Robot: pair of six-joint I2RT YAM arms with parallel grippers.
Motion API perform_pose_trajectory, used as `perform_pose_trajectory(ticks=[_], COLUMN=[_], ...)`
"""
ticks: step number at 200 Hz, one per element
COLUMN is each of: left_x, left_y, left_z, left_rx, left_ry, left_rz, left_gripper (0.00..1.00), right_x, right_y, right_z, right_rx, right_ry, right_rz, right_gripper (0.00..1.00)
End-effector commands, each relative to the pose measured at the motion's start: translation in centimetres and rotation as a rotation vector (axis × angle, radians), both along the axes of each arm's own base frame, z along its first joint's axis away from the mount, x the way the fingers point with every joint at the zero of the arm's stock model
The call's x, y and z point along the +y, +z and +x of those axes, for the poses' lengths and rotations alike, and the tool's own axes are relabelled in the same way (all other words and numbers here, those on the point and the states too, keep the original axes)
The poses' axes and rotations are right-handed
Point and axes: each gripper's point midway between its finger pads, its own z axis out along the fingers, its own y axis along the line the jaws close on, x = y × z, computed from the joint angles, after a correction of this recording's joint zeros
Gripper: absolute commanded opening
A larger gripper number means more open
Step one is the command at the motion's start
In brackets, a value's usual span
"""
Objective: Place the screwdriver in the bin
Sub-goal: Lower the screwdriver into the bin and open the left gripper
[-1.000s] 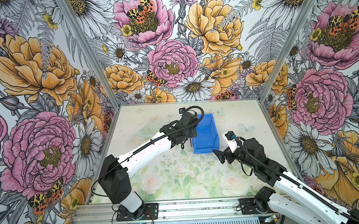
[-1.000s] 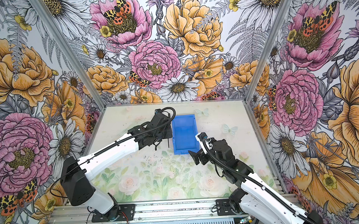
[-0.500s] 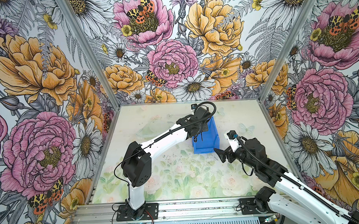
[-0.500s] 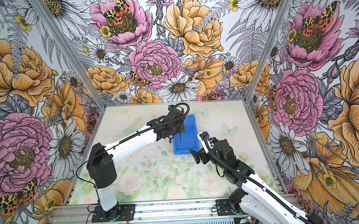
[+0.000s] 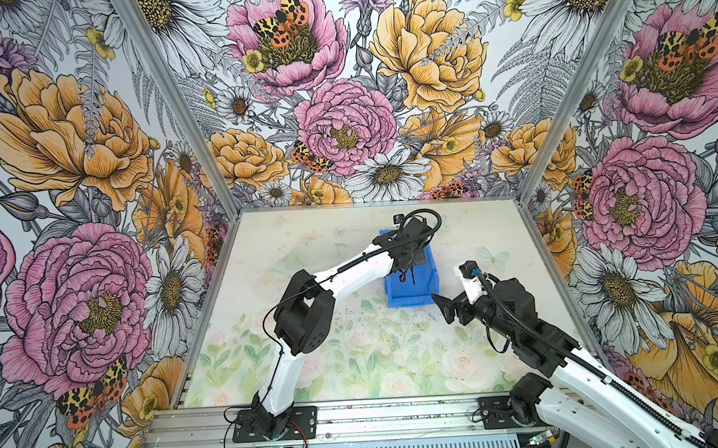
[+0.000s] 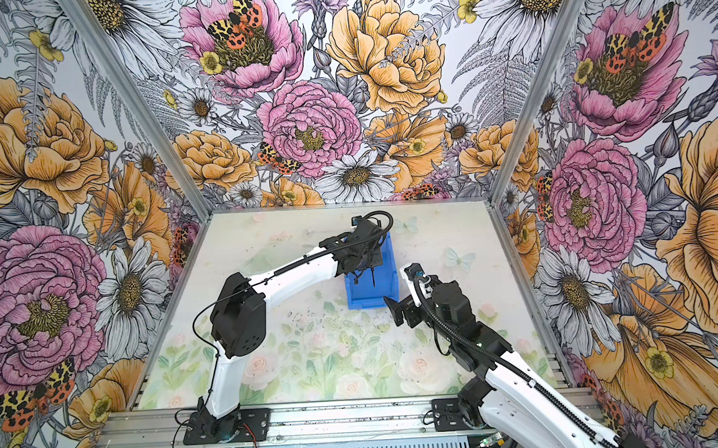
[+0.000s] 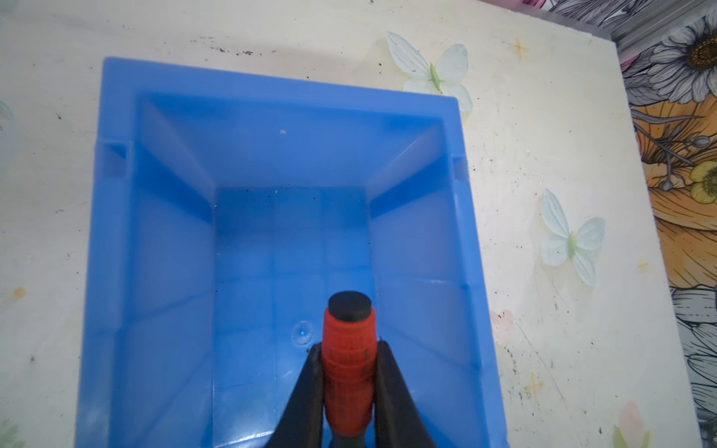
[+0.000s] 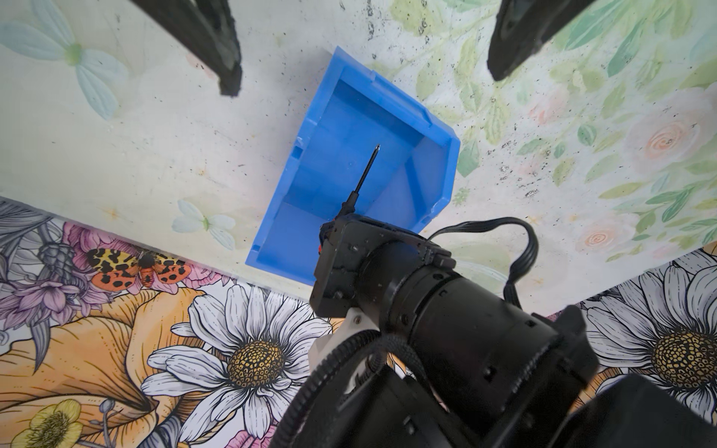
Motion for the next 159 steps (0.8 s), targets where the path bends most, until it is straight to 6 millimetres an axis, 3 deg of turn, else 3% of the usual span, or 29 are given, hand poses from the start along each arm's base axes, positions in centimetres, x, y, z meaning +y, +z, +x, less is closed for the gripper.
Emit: perform_pose_trajectory(ticks=[1,159], left_x=[-0.4,-0.1], left_y=[-0.3,-7.8], left_z=[1.1,1.3], left_rx=[0.008,0.123], left_ry=[0.021,0.077], left_rz=[-0.033,0.018], left_gripper=[0.00,0.00], right_x=[-0.5,-0.9], right_y=[0.3,-0.2], right_z=[0.3,0.5], right_rx=[-0.015,-0.002], right_ry=[-0.030,-0.047], right_rz=[0.015,0.012], right_gripper=[1.00,0.99])
